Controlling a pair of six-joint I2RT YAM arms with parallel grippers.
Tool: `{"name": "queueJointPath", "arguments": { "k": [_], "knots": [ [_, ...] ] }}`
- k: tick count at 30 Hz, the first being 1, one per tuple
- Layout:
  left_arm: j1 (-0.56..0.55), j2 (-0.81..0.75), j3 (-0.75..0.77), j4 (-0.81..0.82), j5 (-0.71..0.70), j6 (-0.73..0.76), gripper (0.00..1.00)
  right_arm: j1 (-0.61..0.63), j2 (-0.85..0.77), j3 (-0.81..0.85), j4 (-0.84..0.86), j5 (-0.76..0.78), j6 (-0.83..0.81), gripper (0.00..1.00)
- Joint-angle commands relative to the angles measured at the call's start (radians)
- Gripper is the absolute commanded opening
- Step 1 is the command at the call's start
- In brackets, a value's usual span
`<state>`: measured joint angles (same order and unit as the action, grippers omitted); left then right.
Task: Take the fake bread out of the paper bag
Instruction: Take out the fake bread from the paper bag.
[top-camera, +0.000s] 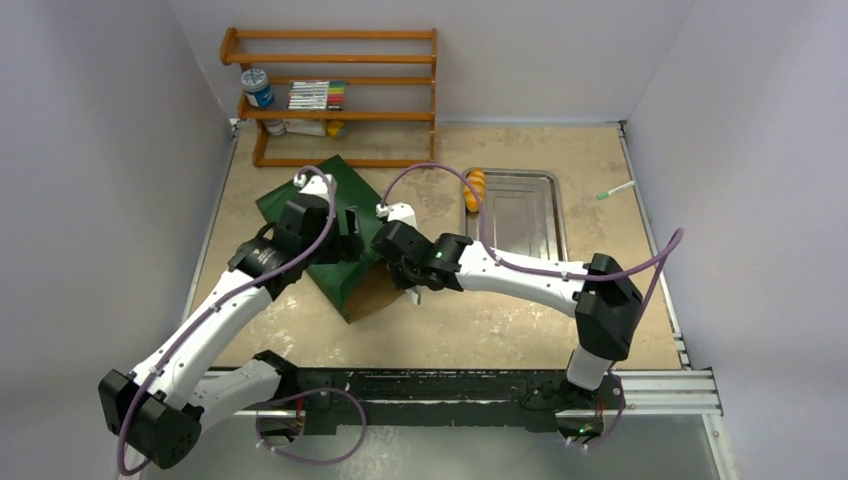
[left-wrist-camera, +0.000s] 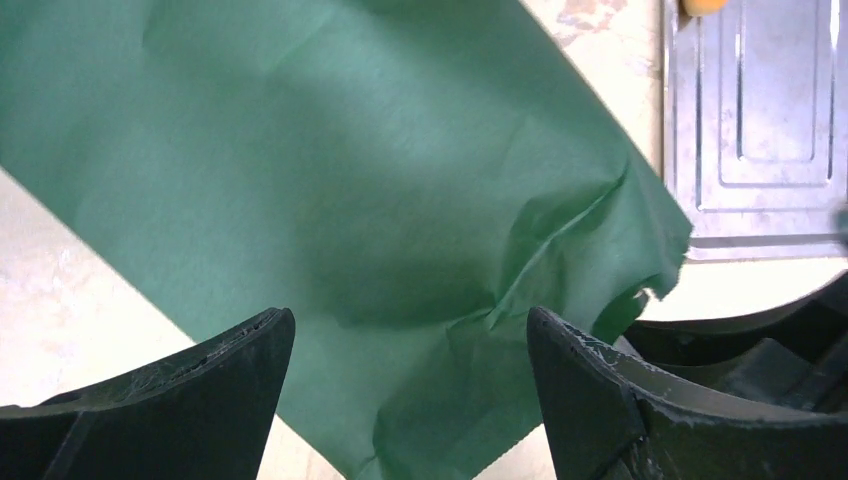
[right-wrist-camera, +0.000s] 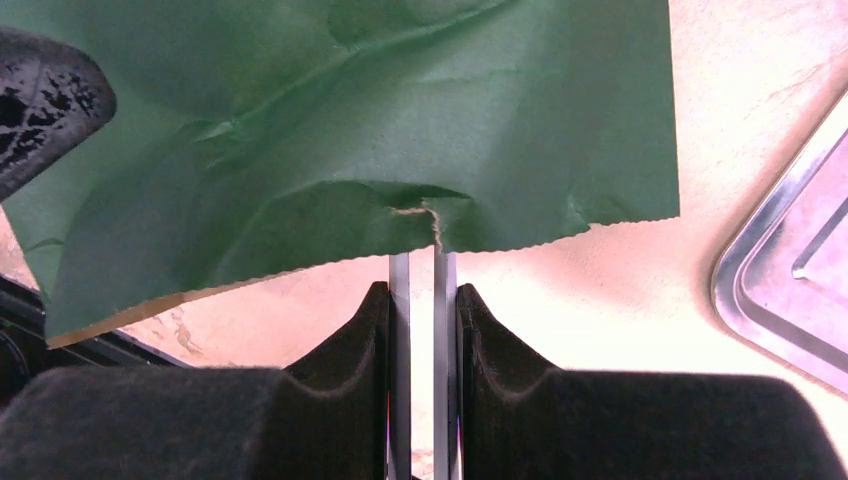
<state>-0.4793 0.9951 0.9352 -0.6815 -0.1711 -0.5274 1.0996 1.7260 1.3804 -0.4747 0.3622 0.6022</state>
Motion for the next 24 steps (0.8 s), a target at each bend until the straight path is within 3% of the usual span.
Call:
{"name": "queueJointPath", "arguments": {
  "k": [1, 10, 16, 19, 24],
  "knots": [
    [-0.051, 0.023, 0.076, 0.091, -0.025, 0.110, 0.86, -0.022, -0.061, -0.025, -0.029, -0.008, 0.041, 0.00],
    [-0.165, 0.012, 0.071, 0.108, 0.035, 0.161, 0.87, -0.105, -0.049, 0.014, -0.011, -0.079, -0.003, 0.00],
    [-0.359, 0.059, 0.060, 0.123, -0.135, 0.155, 0.86, -0.115, -0.023, 0.084, -0.029, -0.117, -0.026, 0.00],
    [-0.420, 0.107, 0.073, 0.134, -0.187, 0.156, 0.86, -0.116, -0.010, 0.111, -0.038, -0.143, -0.029, 0.00],
    [-0.517, 0.178, 0.105, 0.079, -0.395, 0.167, 0.86, -0.116, -0.032, 0.093, -0.027, -0.176, -0.025, 0.00]
  ]
}}
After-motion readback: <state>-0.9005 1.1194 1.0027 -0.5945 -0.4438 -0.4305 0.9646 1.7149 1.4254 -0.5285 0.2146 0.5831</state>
